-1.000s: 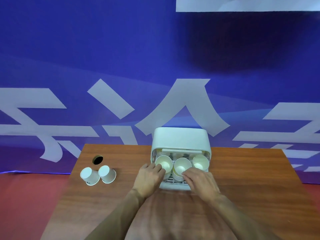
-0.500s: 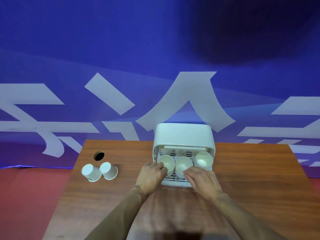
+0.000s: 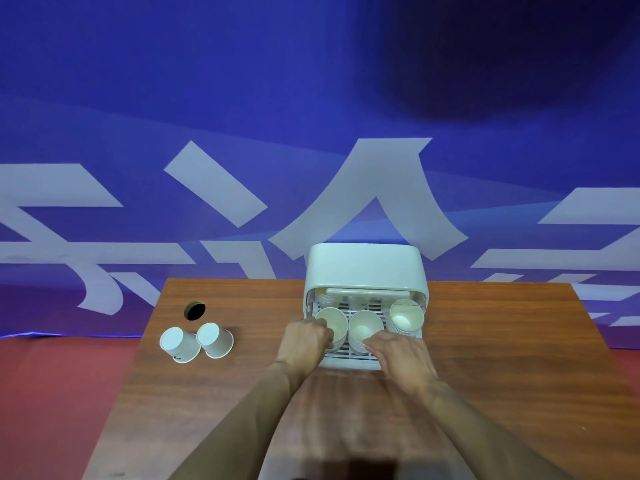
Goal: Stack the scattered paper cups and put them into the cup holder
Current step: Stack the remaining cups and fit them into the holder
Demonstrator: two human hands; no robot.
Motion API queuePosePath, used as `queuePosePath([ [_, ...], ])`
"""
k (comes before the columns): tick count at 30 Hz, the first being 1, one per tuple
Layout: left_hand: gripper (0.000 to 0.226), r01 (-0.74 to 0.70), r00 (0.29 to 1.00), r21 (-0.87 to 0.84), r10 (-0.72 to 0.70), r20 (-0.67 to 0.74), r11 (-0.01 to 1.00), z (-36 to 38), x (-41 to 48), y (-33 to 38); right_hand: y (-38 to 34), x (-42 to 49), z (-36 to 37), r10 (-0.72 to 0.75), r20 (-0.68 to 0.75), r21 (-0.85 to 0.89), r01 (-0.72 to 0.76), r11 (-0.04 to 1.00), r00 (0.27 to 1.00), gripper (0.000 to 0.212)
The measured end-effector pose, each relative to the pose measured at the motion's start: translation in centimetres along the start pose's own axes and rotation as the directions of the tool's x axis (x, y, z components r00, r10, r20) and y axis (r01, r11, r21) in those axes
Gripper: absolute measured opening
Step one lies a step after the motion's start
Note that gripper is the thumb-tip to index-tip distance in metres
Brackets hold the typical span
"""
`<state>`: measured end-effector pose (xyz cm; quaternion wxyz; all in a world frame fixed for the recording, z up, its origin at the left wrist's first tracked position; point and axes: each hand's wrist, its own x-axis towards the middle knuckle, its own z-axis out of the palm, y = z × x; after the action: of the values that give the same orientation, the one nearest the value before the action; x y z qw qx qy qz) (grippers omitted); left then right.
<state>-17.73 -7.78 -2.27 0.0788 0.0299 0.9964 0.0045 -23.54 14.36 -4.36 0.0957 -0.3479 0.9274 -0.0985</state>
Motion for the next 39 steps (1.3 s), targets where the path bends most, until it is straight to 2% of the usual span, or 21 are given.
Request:
queuePosePath([
  [4,0.018,0.025,0.998,0.0,-0.024,0.051,1.0,-0.4,-0.1,0.4,-0.5,0.0,0.1,0.056,0.04,-0.039,-0.055,0.998,0.998,0.026],
  [6,0.019,0.012,0.999,-0.009,-0.012,0.043,1.0,-0.9,-0.4,0.7,-0.7,-0.1,-0.3,0.061,0.014,-0.035,-0.06,0.998,0.998,0.025],
  [9,0.034,-0.01,0.998,-0.037,0.007,-0.066,0.999,-2.1,-1.4,0.3,-0.8,-0.6,-1.5,0.037,-0.109,0.009,-0.037,0.999,0.993,0.021],
  [13,0.024,-0.044,0.982,-0.009,0.042,-0.185,0.999,-4.1,-3.7,-1.4,-2.1,-1.4,-2.9,0.009,-0.2,0.008,-0.008,1.0,0.98,0.014],
  [19,0.015,0.084,0.974,0.047,-0.072,-0.215,0.995,-6.2,-8.9,-6.7,-7.2,-0.9,-4.0,-0.077,-0.157,-0.04,0.071,0.997,0.985,0.026],
  [26,0.023,0.225,0.97,0.168,-0.205,-0.127,0.96,-5.3,-17.2,-12.6,-12.7,0.5,-2.6,-0.153,-0.118,-0.007,0.153,0.988,0.981,0.028],
  [32,0.008,0.353,0.936,0.138,-0.349,-0.05,0.925,-4.9,-22.8,-14.4,-15.8,1.9,-1.0,-0.272,-0.062,-0.002,0.273,0.962,0.96,0.028],
  [35,0.012,0.368,0.93,0.161,-0.364,-0.056,0.916,-4.1,-24.3,-14.7,-16.8,2.6,-0.6,-0.3,-0.018,0.001,0.3,0.954,0.954,0.03],
  [37,0.005,0.392,0.919,0.151,-0.393,-0.027,0.907,-3.4,-24.9,-15.0,-17.3,3.0,-0.2,-0.307,0.014,-0.014,0.307,0.952,0.952,0.032],
  [39,0.012,0.394,0.918,0.165,-0.398,-0.01,0.904,-2.6,-25.3,-15.5,-17.9,3.1,0.0,-0.293,0.051,-0.012,0.294,0.956,0.955,0.034],
])
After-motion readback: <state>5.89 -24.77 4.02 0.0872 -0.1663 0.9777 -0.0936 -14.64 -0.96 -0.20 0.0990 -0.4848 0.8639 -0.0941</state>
